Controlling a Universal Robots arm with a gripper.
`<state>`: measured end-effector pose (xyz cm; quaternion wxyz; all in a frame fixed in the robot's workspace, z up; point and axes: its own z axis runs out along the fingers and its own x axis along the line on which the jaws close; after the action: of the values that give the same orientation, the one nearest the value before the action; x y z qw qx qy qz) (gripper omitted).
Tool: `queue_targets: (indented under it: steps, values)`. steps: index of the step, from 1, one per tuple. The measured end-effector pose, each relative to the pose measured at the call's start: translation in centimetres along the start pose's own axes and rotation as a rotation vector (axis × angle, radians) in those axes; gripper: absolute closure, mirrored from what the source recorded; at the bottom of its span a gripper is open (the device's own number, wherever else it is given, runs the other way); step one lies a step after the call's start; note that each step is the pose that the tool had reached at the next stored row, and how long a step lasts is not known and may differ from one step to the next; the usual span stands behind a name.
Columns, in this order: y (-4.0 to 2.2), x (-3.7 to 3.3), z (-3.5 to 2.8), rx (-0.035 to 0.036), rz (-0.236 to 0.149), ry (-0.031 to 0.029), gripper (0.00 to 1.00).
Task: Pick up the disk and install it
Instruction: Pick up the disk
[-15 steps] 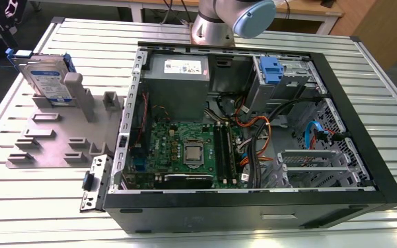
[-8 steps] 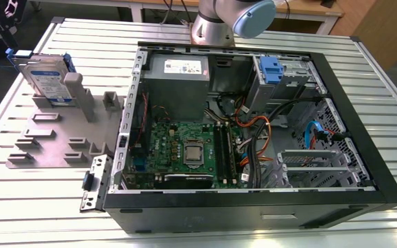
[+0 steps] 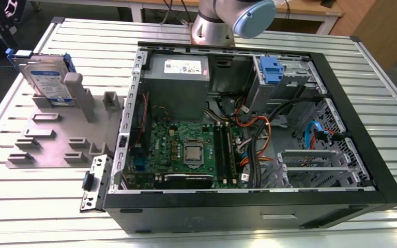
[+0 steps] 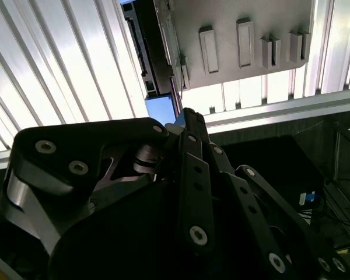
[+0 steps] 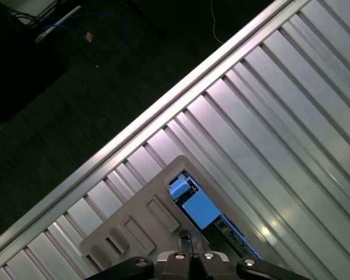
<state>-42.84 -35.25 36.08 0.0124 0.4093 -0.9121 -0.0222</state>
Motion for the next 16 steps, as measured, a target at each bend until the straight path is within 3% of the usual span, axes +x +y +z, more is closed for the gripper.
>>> queue_targets:
  steps: [16]
  values:
    - [0.00, 0.00, 0.00, 0.0002, -0.028, 0.0014, 0.89]
